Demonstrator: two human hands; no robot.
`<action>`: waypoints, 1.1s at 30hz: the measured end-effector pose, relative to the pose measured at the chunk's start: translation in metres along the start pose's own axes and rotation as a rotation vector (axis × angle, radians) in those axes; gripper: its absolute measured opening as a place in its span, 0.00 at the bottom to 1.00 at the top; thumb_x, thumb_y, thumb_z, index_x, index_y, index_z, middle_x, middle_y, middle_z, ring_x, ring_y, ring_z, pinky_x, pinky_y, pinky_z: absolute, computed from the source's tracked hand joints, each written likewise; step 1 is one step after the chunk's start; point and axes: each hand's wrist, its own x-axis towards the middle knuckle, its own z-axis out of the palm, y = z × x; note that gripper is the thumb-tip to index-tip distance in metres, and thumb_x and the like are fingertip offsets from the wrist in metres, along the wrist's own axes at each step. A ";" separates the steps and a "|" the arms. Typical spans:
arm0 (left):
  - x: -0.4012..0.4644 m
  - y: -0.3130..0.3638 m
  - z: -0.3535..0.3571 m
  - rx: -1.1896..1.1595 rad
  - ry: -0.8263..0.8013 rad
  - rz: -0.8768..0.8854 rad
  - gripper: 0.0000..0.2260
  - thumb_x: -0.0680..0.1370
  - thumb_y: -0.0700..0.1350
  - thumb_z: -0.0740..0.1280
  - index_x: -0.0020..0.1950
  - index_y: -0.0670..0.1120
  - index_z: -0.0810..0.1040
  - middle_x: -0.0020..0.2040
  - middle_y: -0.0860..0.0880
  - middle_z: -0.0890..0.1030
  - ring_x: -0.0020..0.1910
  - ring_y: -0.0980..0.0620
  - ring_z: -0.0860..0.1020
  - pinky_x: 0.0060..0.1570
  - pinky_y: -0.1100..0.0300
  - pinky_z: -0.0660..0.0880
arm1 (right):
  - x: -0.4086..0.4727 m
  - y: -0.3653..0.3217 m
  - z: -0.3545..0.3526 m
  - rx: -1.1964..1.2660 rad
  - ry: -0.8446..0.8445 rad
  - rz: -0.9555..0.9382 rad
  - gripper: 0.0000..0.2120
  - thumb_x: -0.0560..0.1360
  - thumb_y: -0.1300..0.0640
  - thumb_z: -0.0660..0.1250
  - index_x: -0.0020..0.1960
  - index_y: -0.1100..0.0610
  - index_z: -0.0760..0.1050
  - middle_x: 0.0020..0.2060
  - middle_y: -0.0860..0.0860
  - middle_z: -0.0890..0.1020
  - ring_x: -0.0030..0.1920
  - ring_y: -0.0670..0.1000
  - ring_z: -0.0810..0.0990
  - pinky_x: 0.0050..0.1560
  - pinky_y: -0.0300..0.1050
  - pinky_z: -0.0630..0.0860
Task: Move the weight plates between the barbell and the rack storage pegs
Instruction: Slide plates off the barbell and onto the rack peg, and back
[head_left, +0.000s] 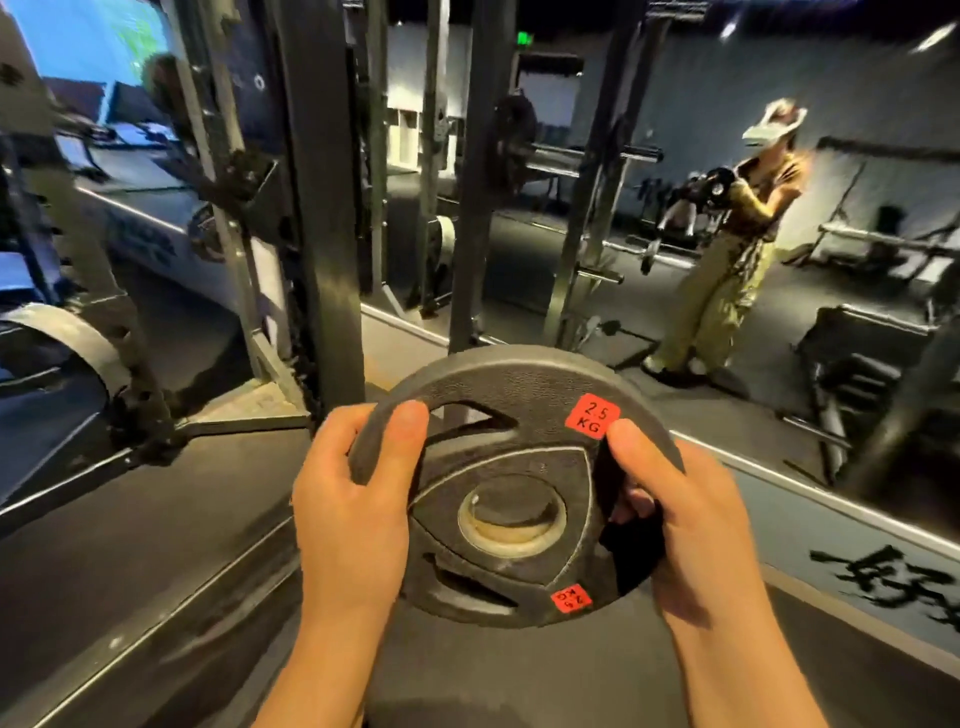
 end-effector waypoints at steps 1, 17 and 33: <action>0.011 -0.003 0.016 -0.019 -0.023 0.003 0.15 0.68 0.61 0.63 0.43 0.52 0.78 0.38 0.55 0.81 0.37 0.61 0.78 0.36 0.71 0.72 | 0.012 -0.002 -0.007 0.001 0.020 -0.006 0.06 0.58 0.55 0.77 0.33 0.53 0.82 0.31 0.50 0.81 0.30 0.48 0.79 0.29 0.37 0.73; 0.176 -0.045 0.282 0.177 -0.261 0.126 0.08 0.71 0.56 0.66 0.37 0.54 0.74 0.34 0.59 0.78 0.33 0.66 0.74 0.32 0.74 0.70 | 0.260 -0.040 -0.137 0.090 0.305 -0.128 0.24 0.48 0.39 0.78 0.35 0.54 0.79 0.29 0.51 0.76 0.27 0.49 0.74 0.25 0.38 0.70; 0.395 -0.092 0.374 0.172 -0.180 0.282 0.20 0.60 0.67 0.61 0.36 0.51 0.76 0.31 0.57 0.79 0.30 0.63 0.76 0.29 0.71 0.70 | 0.524 -0.033 -0.116 0.120 0.049 -0.095 0.39 0.43 0.36 0.80 0.43 0.61 0.78 0.34 0.59 0.72 0.31 0.56 0.71 0.28 0.43 0.70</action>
